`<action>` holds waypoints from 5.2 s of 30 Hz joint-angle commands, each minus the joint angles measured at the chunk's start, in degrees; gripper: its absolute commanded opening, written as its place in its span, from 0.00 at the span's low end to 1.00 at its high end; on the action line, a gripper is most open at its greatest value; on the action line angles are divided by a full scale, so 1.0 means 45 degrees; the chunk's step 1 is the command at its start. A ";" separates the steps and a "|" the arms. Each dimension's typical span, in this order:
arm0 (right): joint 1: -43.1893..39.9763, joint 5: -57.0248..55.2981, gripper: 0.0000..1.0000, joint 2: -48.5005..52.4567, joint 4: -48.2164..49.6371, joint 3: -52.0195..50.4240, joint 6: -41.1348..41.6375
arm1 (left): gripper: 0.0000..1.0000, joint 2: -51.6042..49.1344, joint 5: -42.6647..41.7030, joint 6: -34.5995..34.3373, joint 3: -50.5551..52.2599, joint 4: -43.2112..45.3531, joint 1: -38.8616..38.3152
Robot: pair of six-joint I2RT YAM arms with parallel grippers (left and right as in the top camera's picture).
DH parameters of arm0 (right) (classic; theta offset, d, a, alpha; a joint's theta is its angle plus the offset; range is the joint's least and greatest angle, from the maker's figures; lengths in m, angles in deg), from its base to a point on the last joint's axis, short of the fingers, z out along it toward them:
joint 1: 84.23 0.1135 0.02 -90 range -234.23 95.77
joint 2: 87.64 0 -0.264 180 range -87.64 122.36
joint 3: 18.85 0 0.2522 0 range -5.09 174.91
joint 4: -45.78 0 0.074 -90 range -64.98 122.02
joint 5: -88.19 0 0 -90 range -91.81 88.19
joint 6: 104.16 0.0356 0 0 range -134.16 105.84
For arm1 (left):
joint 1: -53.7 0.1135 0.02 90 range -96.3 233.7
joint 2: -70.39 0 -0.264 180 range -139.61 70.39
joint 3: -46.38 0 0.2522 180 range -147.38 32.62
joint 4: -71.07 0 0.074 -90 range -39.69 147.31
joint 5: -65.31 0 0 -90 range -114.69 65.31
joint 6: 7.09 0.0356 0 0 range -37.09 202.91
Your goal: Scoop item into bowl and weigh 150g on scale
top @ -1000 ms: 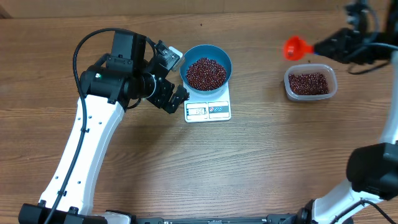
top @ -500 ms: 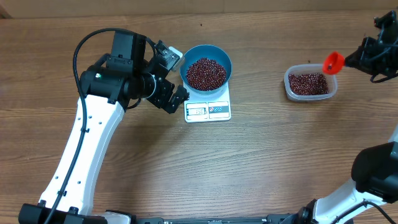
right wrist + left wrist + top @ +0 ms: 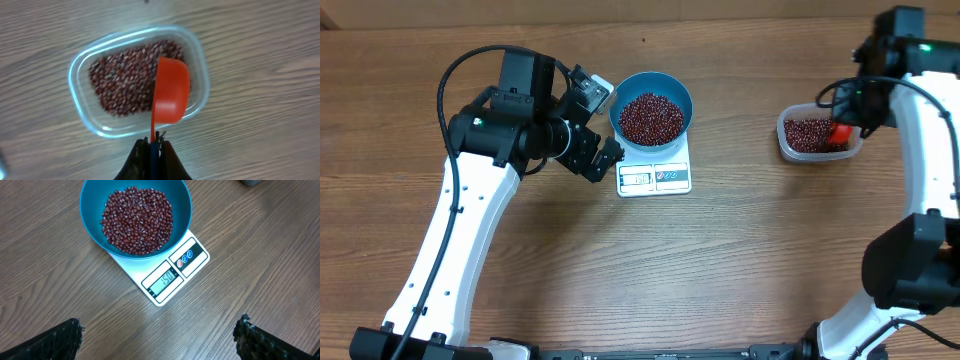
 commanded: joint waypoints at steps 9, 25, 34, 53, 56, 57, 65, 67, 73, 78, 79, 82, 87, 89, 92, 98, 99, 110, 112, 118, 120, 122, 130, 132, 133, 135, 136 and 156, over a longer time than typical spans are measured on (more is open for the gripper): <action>0.1953 -0.4498 0.04 -0.0340 -0.0355 -0.0005 0.1477 | 0.99 0.0277 0.0049 0.0243 0.0068 -0.0034 0.0049; 0.1452 -0.0447 0.04 -0.0597 -0.0223 -0.0010 0.2939 | 1.00 0.0277 0.0049 0.0243 0.0068 -0.0034 0.0049; -0.2055 0.5872 0.04 -0.0646 0.0306 -0.0194 0.2647 | 1.00 0.0272 0.0049 0.0243 0.0063 -0.0034 0.0049; -0.4503 0.8893 0.04 -0.5450 0.6611 -0.7664 0.4313 | 1.00 0.0272 0.0049 0.0243 0.0063 -0.0034 0.0049; -0.4731 0.8952 0.04 -0.5537 0.7111 -0.8422 0.4974 | 1.00 0.0272 0.0049 0.0243 0.0068 -0.0034 0.0049; -0.4726 0.8990 0.04 -0.5464 0.7208 -0.8548 0.4979 | 1.00 0.0272 0.0049 0.0243 0.0063 -0.0034 0.0049; -0.4109 0.8981 0.05 -0.4337 0.8218 -0.9131 0.4993 | 0.99 0.0277 0.0049 0.0243 0.0068 -0.0034 0.0049; -0.3978 0.8986 0.05 -0.4114 0.8607 -0.9131 0.4993 | 0.99 0.0277 0.0049 0.0243 0.0068 -0.0034 0.0049; -0.3915 0.8981 0.47 -0.4041 0.8825 -0.9131 0.4993 | 1.00 0.0272 0.0049 0.0243 0.0063 -0.0034 0.0049; -0.3915 0.8927 0.76 -0.4041 0.8262 -0.9131 0.4988 | 0.99 0.0277 0.0049 0.0243 0.0068 -0.0034 0.0049; -0.3915 0.8884 0.81 -0.4041 0.8126 -0.9126 0.4983 | 0.99 0.0272 0.0049 0.0243 0.0068 -0.0034 0.0049; -0.3915 0.8616 0.88 -0.4041 0.7737 -0.9131 0.4979 | 0.99 0.0272 0.0049 0.0243 0.0068 -0.0034 0.0049; -0.3915 0.7752 0.99 -0.4041 0.6941 -0.9131 0.4775 | 1.00 0.0272 0.0049 0.0243 0.0063 -0.0034 0.0049; -0.3920 0.7679 1.00 -0.4041 0.6810 -0.9126 0.4736 | 1.00 0.0272 0.0049 0.0243 0.0063 -0.0034 0.0049; -0.3915 0.7684 1.00 -0.4041 0.6887 -0.9126 0.4741 | 1.00 0.0272 0.0049 0.0243 0.0068 -0.0034 0.0049; -0.3915 0.8247 1.00 -0.4148 0.6411 -0.8723 0.4099 | 1.00 0.0272 0.0049 0.0243 0.0063 -0.0034 0.0049; -0.3915 0.8310 1.00 -0.4269 0.6110 -0.8461 0.3653 | 0.99 0.0272 0.0049 0.0243 0.0068 -0.0034 0.0049; -0.3915 0.7868 1.00 -0.6722 -0.0597 -0.3473 0.0044 | 1.00 0.0272 0.0049 0.0243 0.0063 -0.0034 0.0049; -0.3915 0.7873 1.00 -0.7159 -0.1438 -0.3079 0.0058 | 1.00 0.0272 0.0049 0.0243 0.0068 -0.0034 0.0049; -0.3915 0.7868 1.00 -0.8126 -0.2001 -0.3036 0.0053 | 0.99 0.0272 0.0049 0.0243 0.0068 -0.0034 0.0049; -0.3915 0.7878 1.00 -0.8155 -0.2453 -0.3036 0.0063 | 0.99 0.0277 0.0049 0.0243 0.0068 -0.0034 0.0049; -0.3915 0.7723 1.00 -0.8150 -0.2773 -0.3036 0.0063 | 1.00 0.0272 0.0049 0.0243 0.0063 -0.0034 0.0049; -0.3492 0.8369 1.00 -0.8820 -0.2705 -0.3036 -0.2103 | 0.99 0.0272 0.0049 0.0243 0.0068 -0.0034 0.0049; -0.3186 0.8301 1.00 -0.9122 -0.2438 -0.3055 -0.2239 | 1.00 0.0272 0.0049 0.0243 0.0068 -0.0034 0.0049; -0.3050 0.8262 1.00 -0.9243 -0.2215 -0.3070 -0.2234 | 1.00 0.0272 0.0049 0.0243 0.0068 -0.0034 0.0049; -0.2798 0.8136 1.00 -0.9612 -0.1355 -0.3303 -0.2229 | 1.00 0.0272 0.0049 0.0243 0.0068 -0.0034 0.0049; -0.2603 0.7941 1.00 -0.9933 -0.0733 -0.3512 -0.2215 | 1.00 0.0272 0.0049 0.0243 0.0063 -0.0034 0.0049; 0.0656 0.3060 1.00 -1.8938 1.1978 -1.4984 -0.0452 | 0.99 0.0272 0.0049 0.0243 0.0063 -0.0039 0.0049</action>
